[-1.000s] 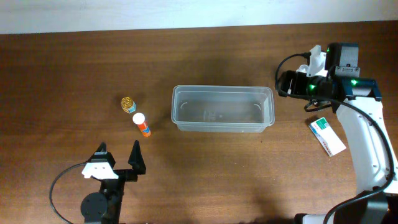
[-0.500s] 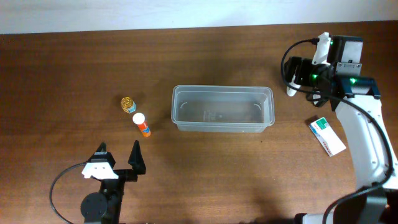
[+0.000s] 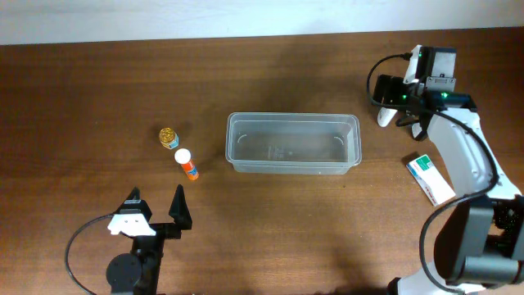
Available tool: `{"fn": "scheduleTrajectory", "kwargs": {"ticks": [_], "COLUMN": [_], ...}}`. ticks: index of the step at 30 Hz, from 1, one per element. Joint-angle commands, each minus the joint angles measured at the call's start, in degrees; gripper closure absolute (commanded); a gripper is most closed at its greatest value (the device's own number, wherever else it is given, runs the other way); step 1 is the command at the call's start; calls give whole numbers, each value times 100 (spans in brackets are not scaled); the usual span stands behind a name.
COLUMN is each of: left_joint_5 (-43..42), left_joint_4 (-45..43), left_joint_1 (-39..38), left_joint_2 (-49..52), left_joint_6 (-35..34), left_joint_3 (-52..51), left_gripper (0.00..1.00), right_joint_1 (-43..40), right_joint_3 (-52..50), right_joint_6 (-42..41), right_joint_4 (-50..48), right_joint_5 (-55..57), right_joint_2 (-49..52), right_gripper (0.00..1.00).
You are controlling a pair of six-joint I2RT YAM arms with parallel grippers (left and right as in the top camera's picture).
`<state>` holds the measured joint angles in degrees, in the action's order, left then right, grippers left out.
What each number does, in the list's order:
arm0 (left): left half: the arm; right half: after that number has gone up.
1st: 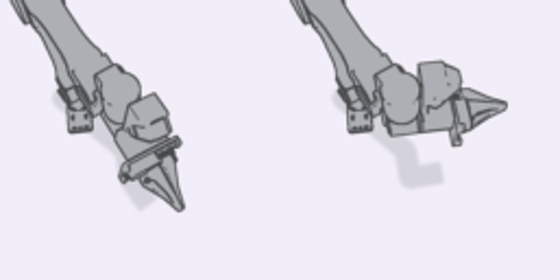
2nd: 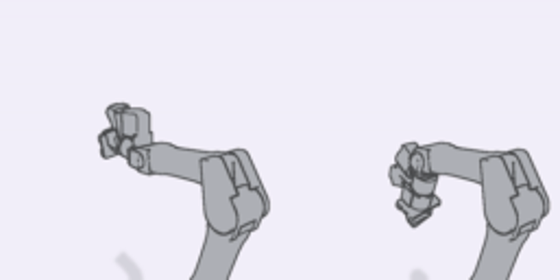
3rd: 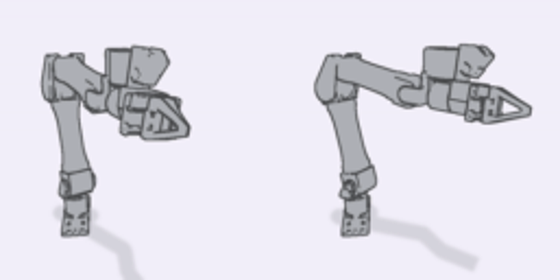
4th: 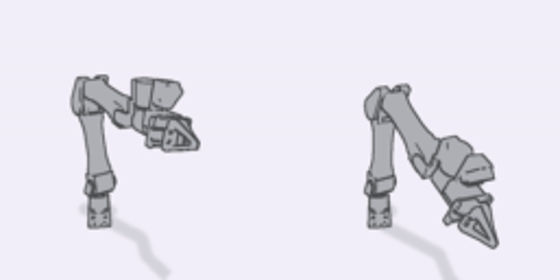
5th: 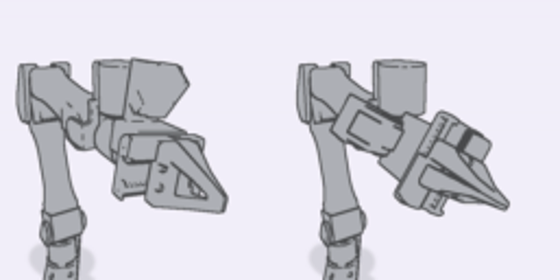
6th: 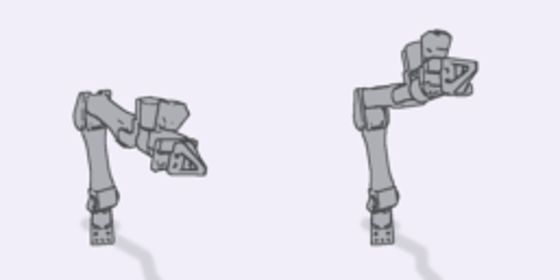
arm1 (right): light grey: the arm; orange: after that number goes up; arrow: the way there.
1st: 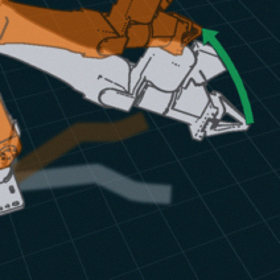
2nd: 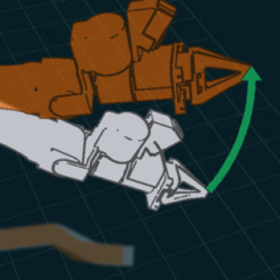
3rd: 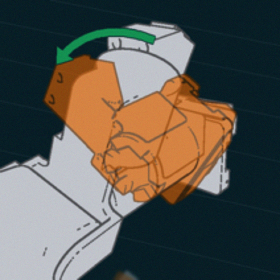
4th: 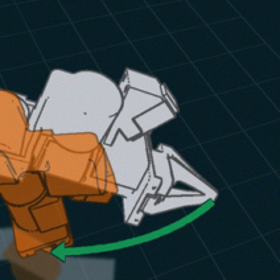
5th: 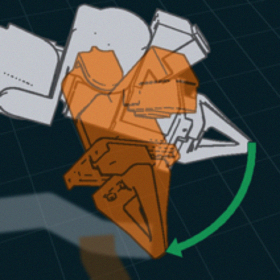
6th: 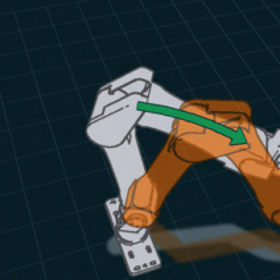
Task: Pack container
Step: 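Move the right gripper over the white spray bottle and grasp it, then lift the white spray bottle with the right gripper toward the container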
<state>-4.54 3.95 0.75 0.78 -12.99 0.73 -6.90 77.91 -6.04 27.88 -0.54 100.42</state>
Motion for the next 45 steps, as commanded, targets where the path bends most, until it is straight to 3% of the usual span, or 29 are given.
{"fn": "scheduleTrajectory", "kwargs": {"ticks": [1, 10, 15, 21, 34, 45], "left_joint_5": [-63, -63, -63, -63, -63, -63], "left_joint_4": [17, 17, 20, 17, 17, 17], "left_joint_1": [26, 26, 26, 26, 26, 26], "left_joint_2": [-48, -48, -48, -48, -48, -48], "left_joint_6": [90, 90, 90, 90, 90, 90], "left_joint_3": [-22, -22, -22, -22, -22, -22], "left_gripper": [1, 0, 1, 1, 1, 1], "right_joint_1": [-26, -26, -26, -26, -26, -26], "right_joint_3": [118, 118, 118, 118, 118, 118], "right_joint_6": [-44, -70, -389, -389, -387, -389], "right_joint_4": [-94, -216, -372, -461, -498, -501], "right_joint_5": [275, 286, 404, 428, 457, 748], "right_joint_2": [142, 444, 540, 551, 774, 774], "right_gripper": [2, 0, 11, 13, 42, 52]}}
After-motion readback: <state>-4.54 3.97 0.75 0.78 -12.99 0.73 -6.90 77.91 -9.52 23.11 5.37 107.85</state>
